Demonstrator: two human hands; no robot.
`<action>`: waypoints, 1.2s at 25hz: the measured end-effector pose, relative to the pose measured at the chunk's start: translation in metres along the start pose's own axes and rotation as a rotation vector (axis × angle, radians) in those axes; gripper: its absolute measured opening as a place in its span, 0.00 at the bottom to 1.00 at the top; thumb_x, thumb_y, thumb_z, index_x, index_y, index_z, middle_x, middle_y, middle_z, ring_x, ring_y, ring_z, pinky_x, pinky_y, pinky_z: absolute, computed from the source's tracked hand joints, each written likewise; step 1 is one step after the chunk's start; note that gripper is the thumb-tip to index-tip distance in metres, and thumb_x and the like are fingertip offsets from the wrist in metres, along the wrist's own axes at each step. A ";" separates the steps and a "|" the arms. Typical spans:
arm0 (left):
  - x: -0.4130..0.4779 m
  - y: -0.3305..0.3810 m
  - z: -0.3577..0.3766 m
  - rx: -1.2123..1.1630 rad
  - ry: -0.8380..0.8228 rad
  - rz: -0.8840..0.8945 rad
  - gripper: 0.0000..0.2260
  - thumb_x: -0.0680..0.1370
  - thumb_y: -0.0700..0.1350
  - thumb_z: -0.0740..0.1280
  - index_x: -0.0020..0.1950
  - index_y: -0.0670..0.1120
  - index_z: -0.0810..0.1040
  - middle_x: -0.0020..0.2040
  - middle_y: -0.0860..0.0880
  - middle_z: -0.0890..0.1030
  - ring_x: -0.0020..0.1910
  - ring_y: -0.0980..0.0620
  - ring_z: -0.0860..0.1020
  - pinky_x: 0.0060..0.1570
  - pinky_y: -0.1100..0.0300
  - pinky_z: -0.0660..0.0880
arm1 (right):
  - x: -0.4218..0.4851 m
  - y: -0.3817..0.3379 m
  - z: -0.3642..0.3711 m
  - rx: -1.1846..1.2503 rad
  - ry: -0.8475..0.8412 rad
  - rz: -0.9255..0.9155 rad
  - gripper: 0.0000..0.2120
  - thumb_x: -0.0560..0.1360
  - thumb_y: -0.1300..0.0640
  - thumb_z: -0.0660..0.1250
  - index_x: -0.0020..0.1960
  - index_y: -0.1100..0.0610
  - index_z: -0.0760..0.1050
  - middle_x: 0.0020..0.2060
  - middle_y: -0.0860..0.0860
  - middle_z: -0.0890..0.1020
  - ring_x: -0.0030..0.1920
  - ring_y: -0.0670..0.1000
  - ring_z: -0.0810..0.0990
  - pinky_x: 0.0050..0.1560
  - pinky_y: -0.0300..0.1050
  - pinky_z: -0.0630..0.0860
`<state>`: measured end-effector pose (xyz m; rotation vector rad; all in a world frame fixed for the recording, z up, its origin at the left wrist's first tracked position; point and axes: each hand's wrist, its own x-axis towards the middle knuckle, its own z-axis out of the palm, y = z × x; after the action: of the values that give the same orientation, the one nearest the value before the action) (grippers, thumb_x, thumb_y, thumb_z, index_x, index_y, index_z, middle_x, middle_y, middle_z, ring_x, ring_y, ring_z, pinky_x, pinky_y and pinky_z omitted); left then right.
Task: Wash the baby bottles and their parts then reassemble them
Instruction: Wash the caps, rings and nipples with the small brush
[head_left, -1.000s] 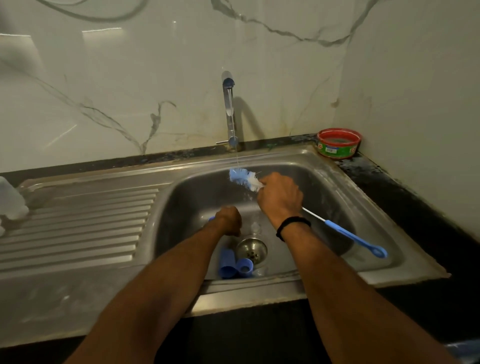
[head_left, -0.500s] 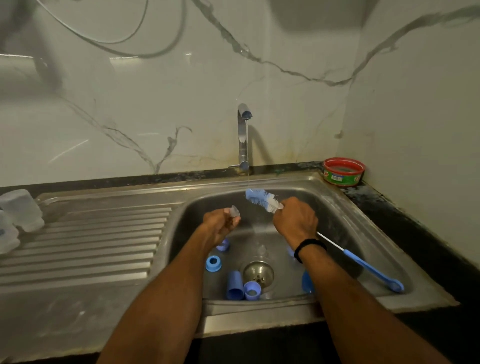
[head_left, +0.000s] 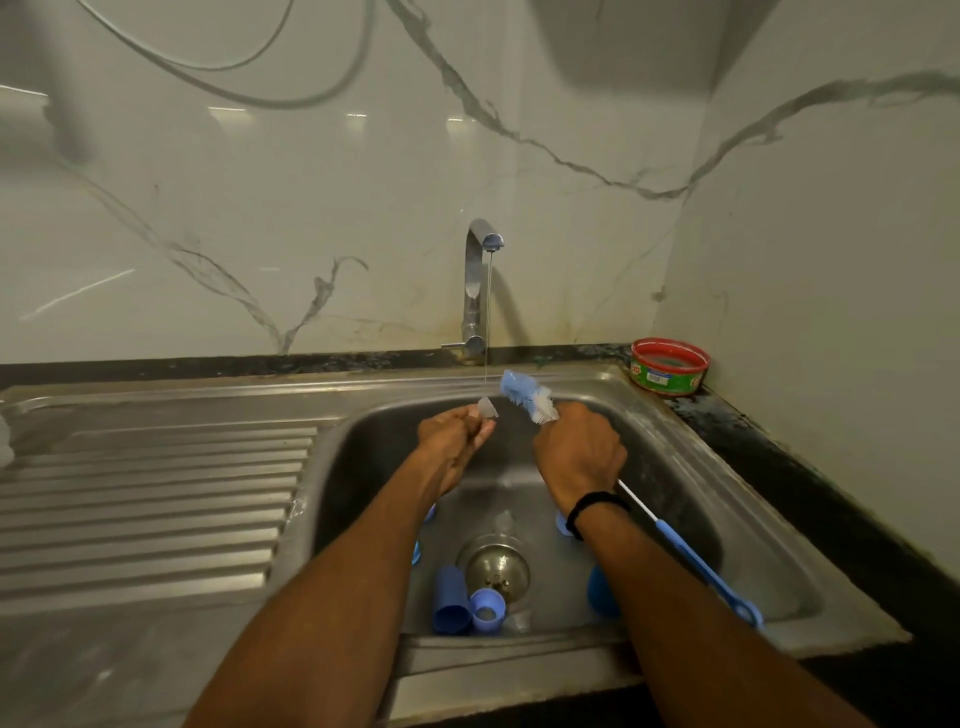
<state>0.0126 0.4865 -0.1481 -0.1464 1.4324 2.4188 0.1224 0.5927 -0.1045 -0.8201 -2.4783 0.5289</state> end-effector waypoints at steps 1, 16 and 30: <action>-0.002 0.000 0.002 0.011 -0.013 -0.005 0.09 0.82 0.33 0.63 0.60 0.35 0.79 0.55 0.38 0.82 0.55 0.45 0.82 0.55 0.56 0.81 | 0.000 0.000 -0.001 0.002 0.001 -0.005 0.09 0.78 0.53 0.66 0.55 0.54 0.79 0.48 0.53 0.83 0.49 0.55 0.82 0.43 0.44 0.74; -0.007 0.022 -0.029 0.160 0.086 0.083 0.05 0.79 0.37 0.67 0.50 0.40 0.82 0.46 0.41 0.85 0.47 0.48 0.81 0.58 0.52 0.79 | 0.024 0.009 -0.029 0.110 -0.210 -0.121 0.14 0.75 0.43 0.71 0.55 0.48 0.84 0.44 0.51 0.85 0.42 0.52 0.79 0.38 0.42 0.71; -0.001 0.017 -0.022 0.216 0.010 0.131 0.08 0.80 0.40 0.68 0.57 0.41 0.82 0.56 0.40 0.83 0.55 0.44 0.83 0.51 0.57 0.81 | 0.020 0.006 -0.029 -0.061 -0.186 -0.223 0.15 0.75 0.43 0.71 0.57 0.50 0.83 0.45 0.51 0.84 0.46 0.52 0.80 0.39 0.42 0.69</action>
<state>0.0067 0.4598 -0.1440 -0.0148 1.7454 2.3448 0.1266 0.6158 -0.0778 -0.5274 -2.7247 0.4695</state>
